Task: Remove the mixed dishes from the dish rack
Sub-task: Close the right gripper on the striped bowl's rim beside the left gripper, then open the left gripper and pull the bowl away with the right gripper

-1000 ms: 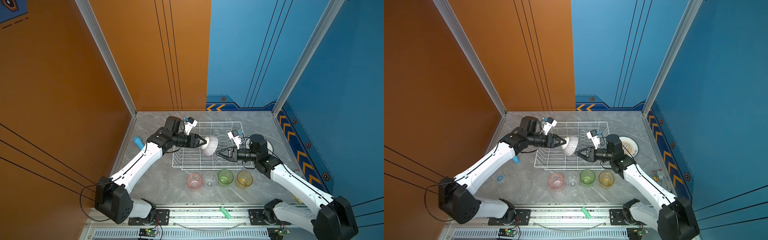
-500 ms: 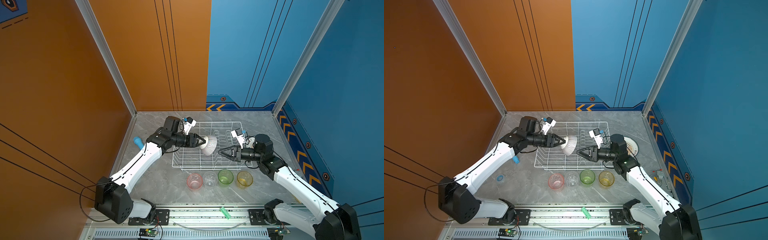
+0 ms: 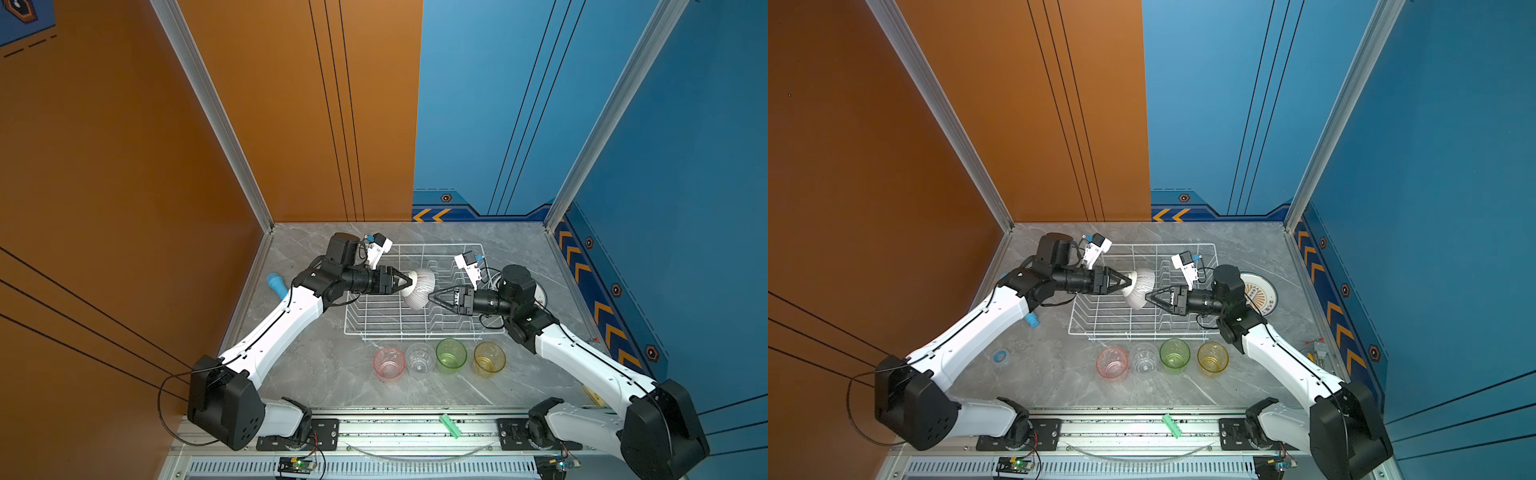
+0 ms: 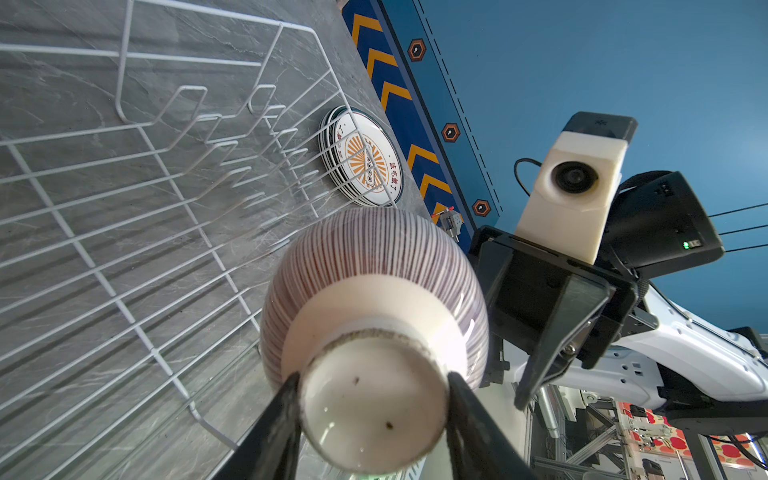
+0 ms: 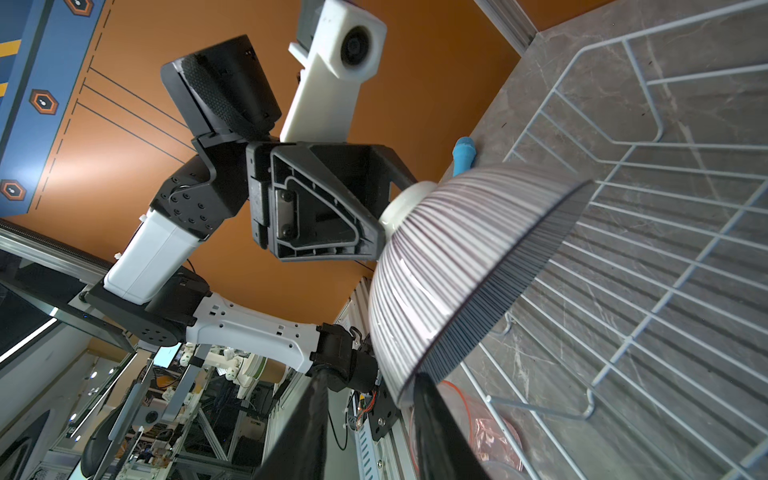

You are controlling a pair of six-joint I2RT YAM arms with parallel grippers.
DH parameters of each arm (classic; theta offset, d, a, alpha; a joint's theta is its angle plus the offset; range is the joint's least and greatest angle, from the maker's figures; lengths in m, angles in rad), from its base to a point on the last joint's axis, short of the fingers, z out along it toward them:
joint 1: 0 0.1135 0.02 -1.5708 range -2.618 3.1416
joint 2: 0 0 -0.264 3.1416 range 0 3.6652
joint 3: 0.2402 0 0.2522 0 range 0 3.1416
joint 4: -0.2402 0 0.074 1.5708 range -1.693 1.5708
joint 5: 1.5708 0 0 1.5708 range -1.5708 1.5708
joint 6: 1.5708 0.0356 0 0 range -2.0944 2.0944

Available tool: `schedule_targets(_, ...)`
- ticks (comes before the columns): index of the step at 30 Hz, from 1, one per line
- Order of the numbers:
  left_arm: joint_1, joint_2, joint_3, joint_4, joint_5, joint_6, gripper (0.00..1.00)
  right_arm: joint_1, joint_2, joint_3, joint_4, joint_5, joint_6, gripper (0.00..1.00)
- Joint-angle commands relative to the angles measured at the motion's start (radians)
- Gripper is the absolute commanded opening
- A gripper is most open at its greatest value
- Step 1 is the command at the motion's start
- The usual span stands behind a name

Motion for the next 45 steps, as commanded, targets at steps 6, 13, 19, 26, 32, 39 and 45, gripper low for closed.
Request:
schedule_targets(6, -0.005, -0.033, -0.037, 0.151, 0.061, -0.059, 0.45, 0.03, 0.05, 0.028, 0.168, -0.018, 0.081, 0.31)
schedule_targets(13, -0.02, -0.022, -0.036, 0.212, 0.073, -0.075, 0.45, 0.031, 0.083, 0.034, 0.284, -0.022, 0.147, 0.28)
schedule_targets(19, -0.026, -0.016, -0.05, 0.261, 0.091, -0.102, 0.45, 0.03, 0.125, 0.04, 0.378, -0.021, 0.202, 0.19)
schedule_targets(26, -0.035, -0.011, -0.054, 0.271, 0.094, -0.107, 0.45, 0.016, 0.172, 0.046, 0.492, -0.018, 0.286, 0.04)
schedule_targets(32, -0.042, -0.007, -0.054, 0.271, 0.094, -0.104, 0.47, 0.013, 0.197, 0.052, 0.514, -0.017, 0.309, 0.0)
schedule_targets(39, -0.042, -0.038, -0.041, 0.191, 0.01, -0.048, 0.76, 0.016, 0.19, 0.058, 0.508, -0.042, 0.302, 0.0)
schedule_targets(45, 0.0, -0.087, -0.038, 0.17, -0.031, -0.037, 0.99, 0.027, 0.161, 0.08, 0.414, -0.068, 0.24, 0.0)
